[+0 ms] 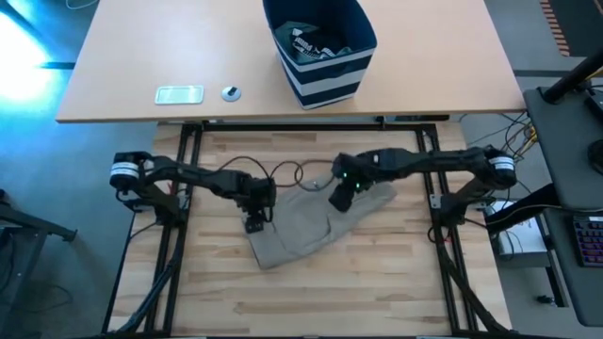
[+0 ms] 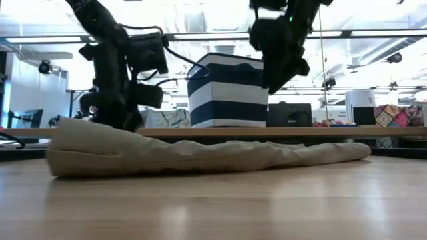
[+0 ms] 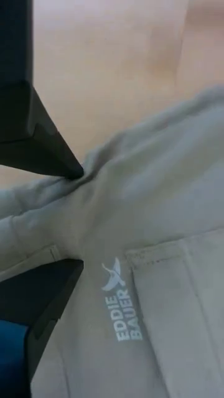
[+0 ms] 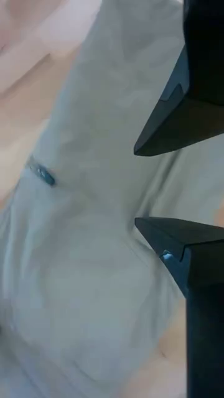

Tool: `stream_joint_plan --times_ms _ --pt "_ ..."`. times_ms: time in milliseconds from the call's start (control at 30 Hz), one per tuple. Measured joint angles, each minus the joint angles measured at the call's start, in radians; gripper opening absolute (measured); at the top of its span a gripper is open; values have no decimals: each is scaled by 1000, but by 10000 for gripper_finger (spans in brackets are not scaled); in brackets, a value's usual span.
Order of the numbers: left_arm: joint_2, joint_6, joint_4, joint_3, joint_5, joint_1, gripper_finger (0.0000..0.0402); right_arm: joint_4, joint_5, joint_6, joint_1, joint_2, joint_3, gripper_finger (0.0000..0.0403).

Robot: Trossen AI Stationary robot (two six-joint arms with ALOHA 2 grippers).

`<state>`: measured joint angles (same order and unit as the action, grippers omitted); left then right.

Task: Fold Laundry from Bin
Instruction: Fold the brown shorts

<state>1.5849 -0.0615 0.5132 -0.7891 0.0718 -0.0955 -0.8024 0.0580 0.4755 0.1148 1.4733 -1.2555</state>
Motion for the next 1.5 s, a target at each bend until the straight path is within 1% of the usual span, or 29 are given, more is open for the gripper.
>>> stream_joint_plan --times_ms 67,133,233,300,333,367,400,500,567,633,700,800,867,933,967,1033,1133,1200,1267,1367,1433,1500 --pt "-2 -45 -44 23 1 31 215 0 35 -7 -38 0 -14 169" --pt "-2 -136 -110 35 5 66 215 0 78 -27 -84 0 -29 169" --pt "2 -333 -246 26 90 96 215 1 147 -52 -191 -2 -44 168" --pt "2 -412 -303 -23 128 118 215 11 200 -55 -279 -5 -43 165" --pt "-3 -409 -288 -58 123 131 215 39 223 -54 -319 -3 -42 164" --pt "-10 -375 -227 -96 102 144 215 80 236 -54 -358 4 -41 163" --pt "-14 -326 -130 -135 65 160 215 134 238 -57 -390 16 -39 162" --pt "-15 -176 167 -254 -50 213 215 330 193 -68 -454 92 -37 159" --pt "-18 -134 257 -310 -66 257 215 427 159 -56 -491 158 -37 155" --pt "-18 -131 240 -336 -57 306 215 487 145 -7 -534 228 -50 148" --pt "-12 -159 166 -345 -53 345 215 515 143 40 -581 301 -65 137" --pt "15 -264 51 -342 -51 357 215 515 145 146 -628 412 -90 122" --pt "44 -321 28 -337 -63 356 215 513 143 221 -639 477 -104 116" --pt "55 -365 38 -334 -62 370 215 468 125 268 -641 517 -134 112" --pt "52 -373 38 -338 -53 386 215 405 118 291 -641 523 -159 110" --pt "17 -363 37 -356 -49 434 215 208 124 318 -646 524 -214 106" --pt "-32 -331 33 -373 -68 500 215 -76 132 298 -653 517 -311 102" --pt "-38 -288 35 -365 -100 538 215 -188 128 293 -667 496 -380 106" --pt "-37 -224 37 -349 -128 561 215 -215 130 312 -698 463 -445 117" --pt "-37 -58 24 -338 -148 565 215 -196 169 344 -766 452 -512 146" --pt "-37 56 22 -329 -152 548 216 -184 198 371 -807 472 -519 172" --pt "-37 183 20 -321 -158 522 219 -199 221 465 -829 497 -520 201"
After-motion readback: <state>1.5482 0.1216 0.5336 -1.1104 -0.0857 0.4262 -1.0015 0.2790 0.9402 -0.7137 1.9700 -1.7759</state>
